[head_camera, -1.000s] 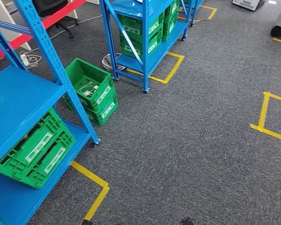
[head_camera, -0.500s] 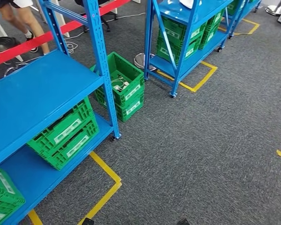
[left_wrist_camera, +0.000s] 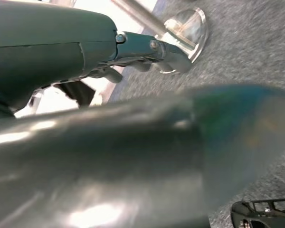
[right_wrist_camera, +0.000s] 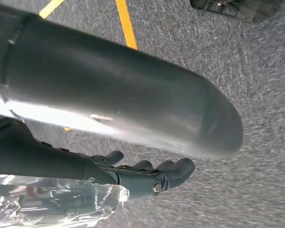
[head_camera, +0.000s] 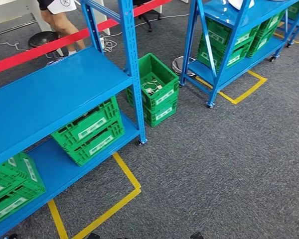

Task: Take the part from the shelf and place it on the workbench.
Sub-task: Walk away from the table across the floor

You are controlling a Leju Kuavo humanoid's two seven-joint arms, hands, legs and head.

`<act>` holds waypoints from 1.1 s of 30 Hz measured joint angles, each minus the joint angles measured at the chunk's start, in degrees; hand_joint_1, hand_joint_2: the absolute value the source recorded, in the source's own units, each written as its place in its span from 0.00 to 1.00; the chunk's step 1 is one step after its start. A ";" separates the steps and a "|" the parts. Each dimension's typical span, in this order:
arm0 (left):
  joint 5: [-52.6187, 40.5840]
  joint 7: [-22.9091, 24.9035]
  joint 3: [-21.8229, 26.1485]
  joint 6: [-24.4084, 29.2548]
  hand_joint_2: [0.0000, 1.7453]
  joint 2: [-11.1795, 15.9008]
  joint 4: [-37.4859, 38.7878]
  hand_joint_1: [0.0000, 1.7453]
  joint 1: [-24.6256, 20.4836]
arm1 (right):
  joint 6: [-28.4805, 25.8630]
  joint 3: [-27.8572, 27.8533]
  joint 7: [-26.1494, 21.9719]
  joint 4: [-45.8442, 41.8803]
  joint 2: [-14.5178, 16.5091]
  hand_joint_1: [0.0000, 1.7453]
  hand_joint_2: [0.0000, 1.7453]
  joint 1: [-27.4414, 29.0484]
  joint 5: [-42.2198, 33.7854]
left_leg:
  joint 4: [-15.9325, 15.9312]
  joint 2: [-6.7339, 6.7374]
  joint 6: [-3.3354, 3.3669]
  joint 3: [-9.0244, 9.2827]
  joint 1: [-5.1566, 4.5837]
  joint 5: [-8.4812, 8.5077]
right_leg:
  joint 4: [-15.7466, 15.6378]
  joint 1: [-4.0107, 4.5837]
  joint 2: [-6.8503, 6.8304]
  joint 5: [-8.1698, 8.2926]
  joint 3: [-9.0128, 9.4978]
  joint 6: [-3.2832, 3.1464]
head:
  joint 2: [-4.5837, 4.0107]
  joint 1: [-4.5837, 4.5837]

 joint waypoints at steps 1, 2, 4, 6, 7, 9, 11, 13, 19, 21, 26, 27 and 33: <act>-0.03 0.00 0.01 -0.01 0.00 0.00 0.00 0.00 -0.01 | 0.02 0.01 0.00 0.00 0.01 0.00 0.00 -0.09 0.00 | -3.12 0.65 0.27 1.92 -0.14 1.75 | 0.00 0.06 -0.78 -0.03 0.08 0.01 | 0.00 -0.01; -0.07 0.00 0.01 -0.01 0.00 0.00 -0.01 0.00 -0.02 | 0.03 0.01 0.00 0.00 0.01 0.00 0.00 -0.18 0.00 | -6.96 2.34 0.62 4.21 -0.41 3.36 | 0.02 0.18 -1.45 -0.10 0.17 0.08 | 0.00 -0.02; -0.14 0.00 -0.03 -0.02 0.00 -0.01 -0.02 0.00 -0.05 | 0.03 0.01 0.00 0.00 0.01 0.00 0.00 -0.25 0.00 | -12.92 5.38 1.31 7.44 -1.01 4.81 | 0.23 0.57 -2.66 -0.37 0.28 0.42 | 0.00 -0.04; -0.15 0.00 -0.05 -0.02 0.00 -0.03 -0.04 0.00 -0.01 | 0.04 0.01 0.00 0.00 0.01 0.00 0.00 -0.26 0.01 | -14.41 5.46 1.82 7.83 -1.33 4.75 | 0.30 0.85 -4.08 -0.56 0.42 0.83 | 0.00 0.06; -0.14 0.00 -0.05 -0.02 0.00 -0.05 -0.04 0.00 0.02 | 0.05 0.01 0.00 -0.01 0.01 0.00 0.00 -0.33 0.01 | -14.42 4.66 2.12 7.69 -1.22 4.93 | 0.29 0.77 -4.33 -0.68 0.45 1.14 | 0.00 0.13; -0.14 0.00 -0.04 -0.04 0.00 -0.09 -0.05 0.00 0.04 | 0.04 0.01 0.00 -0.02 0.01 0.00 0.00 -0.48 0.03 | -14.62 3.14 2.70 7.59 -0.91 5.25 | 2.01 0.52 -1.87 -2.14 -0.14 1.88 | 0.00 0.32; -0.18 0.00 -0.07 -0.10 0.00 -0.11 -0.06 0.00 0.00 | 0.04 0.01 0.06 -0.01 0.01 0.00 0.00 -0.43 0.01 | -14.69 1.67 3.14 7.45 -0.65 5.51 | 8.20 0.35 1.79 -5.64 -2.75 2.42 | 0.00 0.60; -0.22 0.00 -0.08 -0.15 0.00 -0.10 -0.06 0.00 0.00 | 0.08 0.01 0.19 0.00 0.01 0.00 0.00 -0.14 -0.02 | -14.67 -0.07 3.34 7.24 -0.62 5.71 | 15.26 0.28 2.74 -8.39 -6.07 2.59 | 0.00 0.66; -0.42 0.00 -0.09 -0.31 0.00 -0.08 -0.07 0.00 -0.01 | 0.32 0.01 0.24 0.00 0.01 0.00 0.00 -0.02 0.00 | -14.46 -5.07 2.32 6.87 -0.43 6.31 | 1.82 -0.69 7.16 -0.83 -0.43 2.38 | 0.00 0.64; -0.46 0.00 -0.09 -0.41 0.00 -0.05 -0.08 0.00 0.04 | 0.40 0.01 0.19 0.00 0.01 0.00 0.00 -0.09 0.00 | -14.51 -6.29 1.48 6.30 -0.33 6.76 | 0.28 -0.65 7.87 -0.79 0.33 1.75 | 0.00 0.61; -0.71 0.01 -0.14 -0.91 0.00 0.04 -0.09 0.00 0.05 | 0.40 -0.01 0.19 0.00 0.01 0.00 0.00 -0.14 0.10 | -8.31 -1.78 -0.08 2.81 -0.30 2.97 | -0.14 -0.47 4.21 0.08 0.31 -0.20 | 0.00 -0.04; -0.77 0.02 -0.16 -0.97 0.00 0.05 -0.09 0.00 0.03 | 0.40 -0.01 0.22 0.00 0.01 0.00 0.00 -0.02 0.11 | -4.50 -0.82 -0.26 1.09 -0.27 1.03 | -0.15 -0.40 3.32 0.08 0.27 -0.34 | 0.00 -0.20; -0.84 0.09 -0.17 -1.11 0.00 0.07 -0.09 0.00 0.03 | 0.40 -0.01 0.35 0.00 -0.01 0.00 0.00 -0.07 0.11 | -1.49 0.05 -0.32 0.34 -0.22 1.72 | -0.13 -0.21 -0.43 -0.01 0.23 -0.39 | 0.00 -0.22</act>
